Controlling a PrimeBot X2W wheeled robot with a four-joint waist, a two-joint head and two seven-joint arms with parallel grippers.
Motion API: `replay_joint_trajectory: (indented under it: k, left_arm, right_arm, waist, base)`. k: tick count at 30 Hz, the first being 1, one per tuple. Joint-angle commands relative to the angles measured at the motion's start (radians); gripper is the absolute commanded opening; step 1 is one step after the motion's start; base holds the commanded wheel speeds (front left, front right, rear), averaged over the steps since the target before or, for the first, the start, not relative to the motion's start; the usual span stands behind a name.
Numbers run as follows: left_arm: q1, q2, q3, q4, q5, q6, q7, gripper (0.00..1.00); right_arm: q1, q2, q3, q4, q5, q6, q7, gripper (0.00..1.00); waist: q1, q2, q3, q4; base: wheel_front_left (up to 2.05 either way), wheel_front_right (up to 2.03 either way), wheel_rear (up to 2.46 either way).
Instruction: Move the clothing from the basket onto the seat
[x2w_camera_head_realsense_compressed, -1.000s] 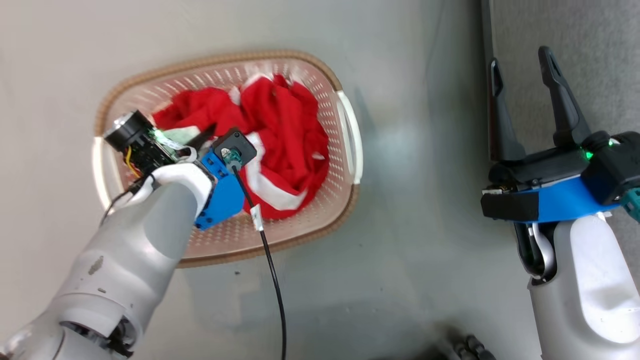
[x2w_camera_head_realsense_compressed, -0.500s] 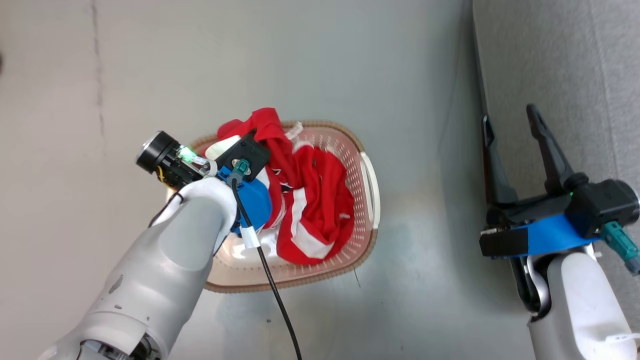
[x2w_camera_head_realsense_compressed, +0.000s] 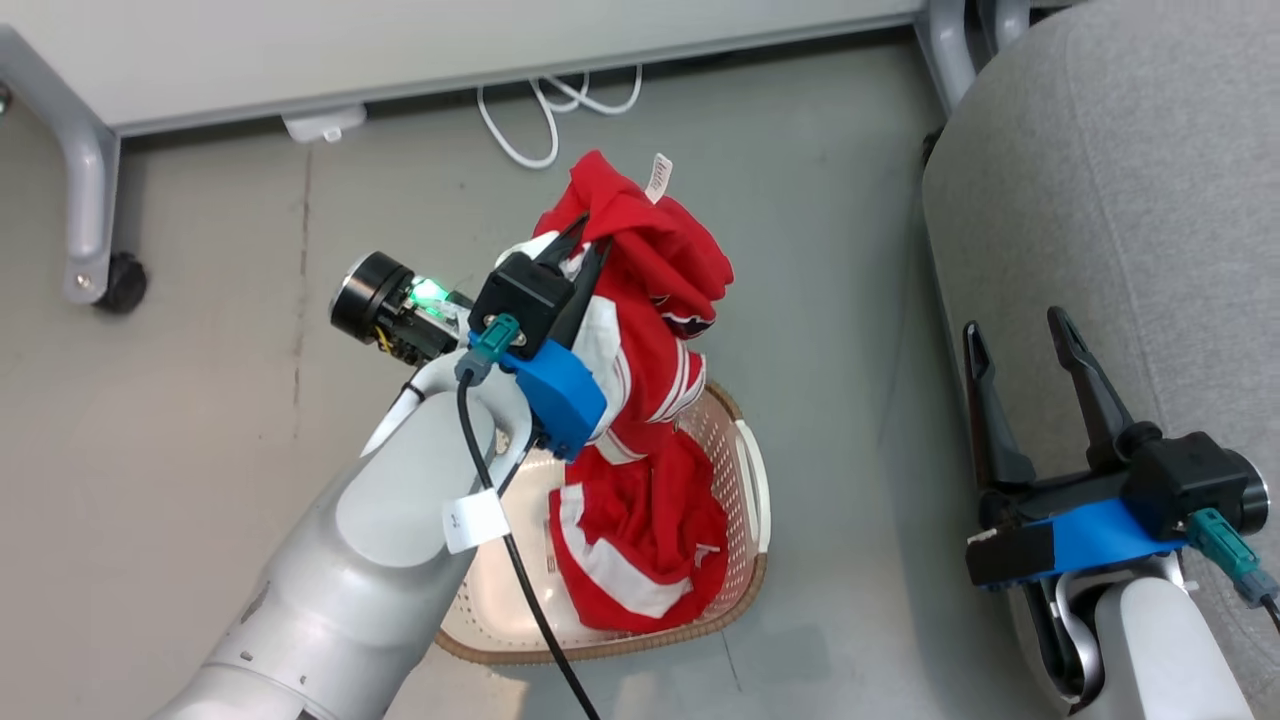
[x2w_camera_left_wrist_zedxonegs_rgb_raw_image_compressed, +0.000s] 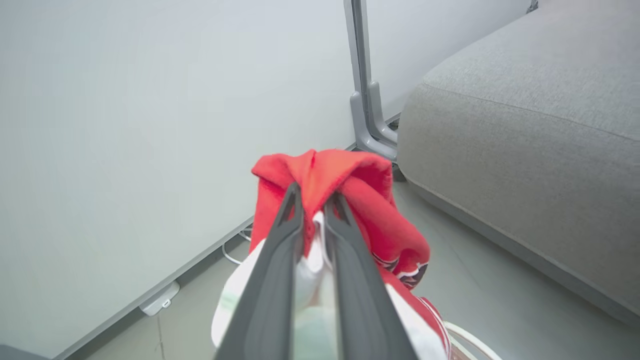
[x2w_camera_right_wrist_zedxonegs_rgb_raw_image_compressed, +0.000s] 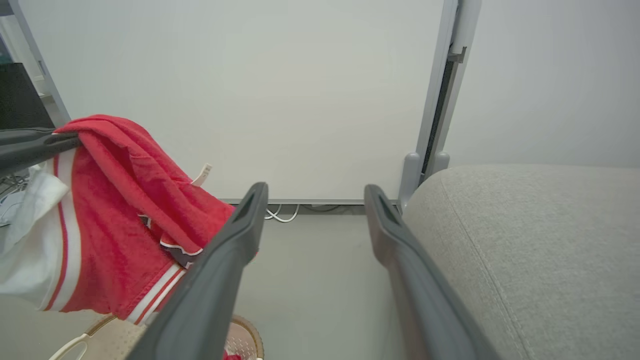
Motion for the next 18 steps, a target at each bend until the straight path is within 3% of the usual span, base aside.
replay_joint_trajectory:
  k: [1, 18]
  left_arm:
    - [0.009, -0.003, 0.014, -0.016, -0.004, 0.005, -0.005, 0.00]
    - [0.101, -0.022, 0.032, -0.194, -0.025, -0.018, -0.005, 0.00]
  right_arm:
    - [0.017, -0.002, -0.002, 0.002, 0.005, 0.000, -0.004, 1.00]
    - [0.137, -0.002, -0.019, 0.025, 0.032, 0.000, -0.004, 1.00]
  waist:
    - [0.0003, 0.0000, -0.033, -0.001]
    - [0.0003, 0.0000, -0.201, 0.012]
  base:
    - [0.00, 0.00, 0.00]
    - [0.00, 0.00, 0.00]
